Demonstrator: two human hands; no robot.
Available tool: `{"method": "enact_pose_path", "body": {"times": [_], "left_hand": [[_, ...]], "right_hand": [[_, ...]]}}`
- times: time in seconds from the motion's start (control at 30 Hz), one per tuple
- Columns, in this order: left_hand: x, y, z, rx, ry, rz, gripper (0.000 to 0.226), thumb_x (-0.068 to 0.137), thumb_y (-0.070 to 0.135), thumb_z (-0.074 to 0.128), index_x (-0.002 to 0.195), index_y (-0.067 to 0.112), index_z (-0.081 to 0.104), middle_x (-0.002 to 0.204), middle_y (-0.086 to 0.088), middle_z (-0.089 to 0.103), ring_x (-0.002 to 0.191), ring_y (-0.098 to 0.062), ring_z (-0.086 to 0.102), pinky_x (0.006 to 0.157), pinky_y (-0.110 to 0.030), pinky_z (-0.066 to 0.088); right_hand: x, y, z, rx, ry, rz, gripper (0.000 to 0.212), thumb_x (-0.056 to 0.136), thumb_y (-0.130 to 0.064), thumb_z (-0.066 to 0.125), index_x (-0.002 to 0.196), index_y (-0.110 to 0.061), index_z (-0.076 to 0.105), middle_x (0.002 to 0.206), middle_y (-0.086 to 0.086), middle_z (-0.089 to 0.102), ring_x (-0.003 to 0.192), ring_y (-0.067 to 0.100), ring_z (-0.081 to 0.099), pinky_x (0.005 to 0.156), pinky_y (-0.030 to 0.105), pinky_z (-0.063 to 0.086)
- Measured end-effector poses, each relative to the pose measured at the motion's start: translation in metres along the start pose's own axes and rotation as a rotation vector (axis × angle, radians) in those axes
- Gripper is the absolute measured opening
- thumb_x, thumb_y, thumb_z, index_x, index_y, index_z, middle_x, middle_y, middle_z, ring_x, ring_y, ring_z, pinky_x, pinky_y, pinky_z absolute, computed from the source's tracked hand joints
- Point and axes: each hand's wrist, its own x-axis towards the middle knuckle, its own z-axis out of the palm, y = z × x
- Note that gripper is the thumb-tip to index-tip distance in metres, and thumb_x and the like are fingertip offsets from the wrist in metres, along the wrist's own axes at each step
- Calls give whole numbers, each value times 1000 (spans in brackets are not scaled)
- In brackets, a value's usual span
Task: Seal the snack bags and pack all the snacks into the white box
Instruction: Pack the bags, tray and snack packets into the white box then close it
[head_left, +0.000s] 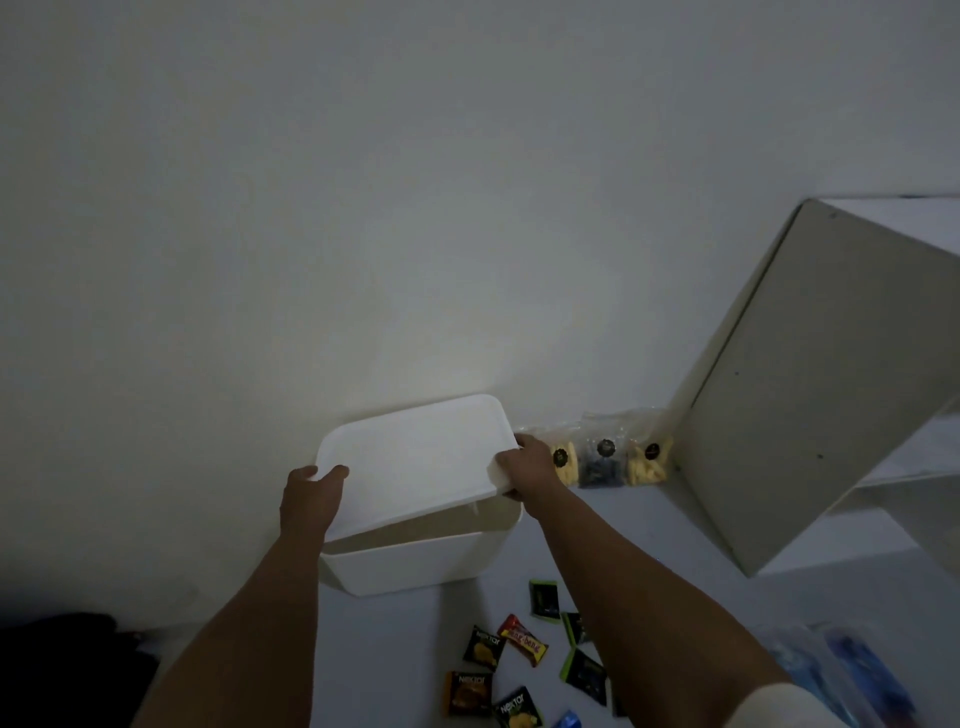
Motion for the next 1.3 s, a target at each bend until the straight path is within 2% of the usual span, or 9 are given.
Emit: {"method": "enact_pose_path", "body": {"times": [0.17,0.33,0.43,0.57,0.67,0.97,1.03,1.13,1.3], "left_hand": [[30,-6,-1,40,-11,-1,83,64,60,61,125,4,63,129,-17,63,114,-38,59,100,-48,48],[9,13,-8,30,3,33,55,77,42,64,113,1,68,118,-17,66,106,-37,61,93,-42,48],[14,11,-15,13,33,39,55,64,45,60,105,8,69,113,-13,67,104,-37,63,95,-48,54],[10,18,-23,24,88,77,40,76,31,61,112,16,67,117,-11,67,105,-37,64,94,-47,55],[-1,34,-27,19,106,131,39,79,27,60,117,18,65,119,-12,68,102,-35,66,93,-47,56],[-24,41,-9,47,128,192,50,90,29,64,135,8,60,138,-16,60,126,-35,57,105,-41,44],[-31,40,3,49,95,166,38,89,25,64,114,-3,70,123,-22,67,116,-37,62,99,-43,48],[-47,42,29,115,25,199,29,85,18,61,67,-4,65,76,-26,64,75,-30,62,70,-41,48],[-71,49,98,250,-181,298,27,83,21,65,59,8,64,67,-13,65,69,-28,63,62,-31,42]], "right_hand": [[-4,-14,-1,206,-57,12,40,90,0,47,126,-12,58,117,16,61,102,35,60,63,36,57],[-8,-25,-3,283,-93,33,27,92,2,46,115,-3,59,116,21,61,105,39,61,71,44,60],[-12,-32,-4,360,-114,52,17,93,5,47,104,2,59,107,23,61,95,37,63,71,47,59],[-18,-42,-6,471,-122,92,8,92,10,51,93,4,56,95,23,60,82,32,62,58,42,58],[-22,-48,-7,506,-125,99,14,92,11,52,104,6,57,97,22,61,84,31,63,49,35,58],[-19,-28,-44,256,36,25,26,86,2,52,108,-6,64,103,17,61,83,30,58,62,36,52],[-19,-17,-67,171,104,-2,35,81,-1,54,113,-9,66,107,14,64,89,33,61,67,41,56],[-18,3,-105,54,204,-24,30,76,-8,58,104,-11,68,103,11,68,94,33,63,80,48,57],[-18,43,-179,-12,383,38,3,85,-9,59,86,-7,62,90,12,60,78,26,54,71,33,44]]}}
